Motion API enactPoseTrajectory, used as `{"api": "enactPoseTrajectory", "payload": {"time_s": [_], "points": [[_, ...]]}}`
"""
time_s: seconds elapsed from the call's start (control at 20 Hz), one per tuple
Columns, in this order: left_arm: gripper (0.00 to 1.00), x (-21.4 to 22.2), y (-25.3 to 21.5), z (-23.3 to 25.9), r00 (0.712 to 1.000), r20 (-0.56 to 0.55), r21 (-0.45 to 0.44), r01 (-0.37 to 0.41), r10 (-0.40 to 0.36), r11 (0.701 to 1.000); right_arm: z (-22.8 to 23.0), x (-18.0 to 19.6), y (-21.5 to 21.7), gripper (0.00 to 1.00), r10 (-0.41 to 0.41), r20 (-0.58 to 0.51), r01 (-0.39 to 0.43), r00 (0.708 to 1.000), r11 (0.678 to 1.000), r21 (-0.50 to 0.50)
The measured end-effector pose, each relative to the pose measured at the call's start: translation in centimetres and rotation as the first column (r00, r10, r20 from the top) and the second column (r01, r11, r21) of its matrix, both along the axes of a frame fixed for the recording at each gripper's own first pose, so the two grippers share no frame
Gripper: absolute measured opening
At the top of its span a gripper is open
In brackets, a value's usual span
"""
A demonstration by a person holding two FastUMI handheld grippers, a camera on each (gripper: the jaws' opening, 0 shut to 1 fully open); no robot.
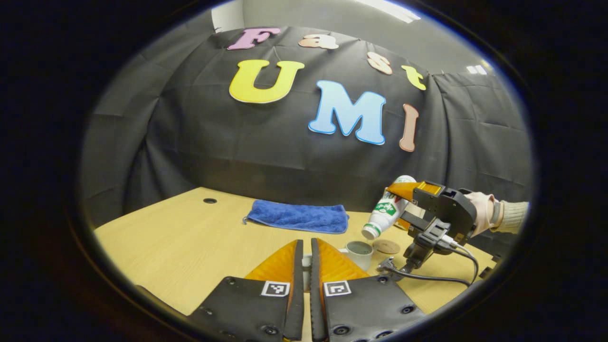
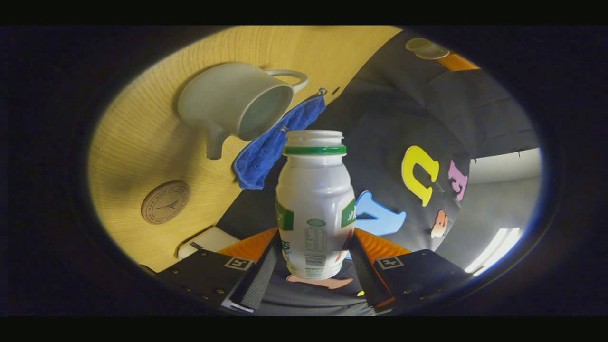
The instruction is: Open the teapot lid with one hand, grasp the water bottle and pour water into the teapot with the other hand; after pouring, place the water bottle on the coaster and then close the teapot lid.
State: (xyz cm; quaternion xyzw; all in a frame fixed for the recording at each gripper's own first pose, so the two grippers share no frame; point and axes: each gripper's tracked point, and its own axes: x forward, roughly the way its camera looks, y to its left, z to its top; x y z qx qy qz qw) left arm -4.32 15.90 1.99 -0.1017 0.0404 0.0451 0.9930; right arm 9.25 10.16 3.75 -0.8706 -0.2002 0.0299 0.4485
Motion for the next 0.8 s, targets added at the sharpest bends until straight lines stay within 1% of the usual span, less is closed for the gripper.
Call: {"api": "enactPoseTrajectory", "payload": {"time_s": [0.2,0.25,0.35,0.4,0.55,0.65,0.8], "points": [[0.12,0.1,0.0,0.0,1.0,0.0,0.003,0.001,-0.001,1.0,0.0,-0.1,0.0,0.79,0.0,0.001,0.0,1.0,1.0,0.001],[0.08,0.1,0.1,0.0,1.0,0.001,0.002,0.0,0.0,1.0,-0.2,0.0,-0.1,0.79,-0.002,-0.005,0.002,1.0,1.0,0.009],[0.08,0.1,0.1,0.0,1.0,0.001,0.003,-0.001,0.001,1.0,-0.3,0.0,-0.3,0.79,-0.01,-0.02,0.011,1.0,1.0,0.027],[0.16,0.1,0.2,0.0,1.0,0.002,0.003,-0.002,0.002,1.0,-0.5,0.1,-0.6,0.79,-0.019,-0.036,0.021,0.999,0.999,0.048],[0.16,0.2,0.2,0.0,1.0,0.003,0.003,0.001,-0.001,1.0,-2.0,0.2,-2.2,0.8,-0.042,-0.096,0.056,0.994,0.988,0.145],[0.16,0.3,0.3,0.0,1.0,0.005,0.005,0.001,-0.001,1.0,-2.8,0.0,-2.9,0.79,-0.055,-0.141,0.083,0.989,0.975,0.206],[0.16,0.2,0.2,0.2,1.0,0.011,0.005,0.004,-0.004,1.0,-3.2,0.0,-3.8,0.79,-0.063,-0.196,0.122,0.979,0.945,0.305]]}}
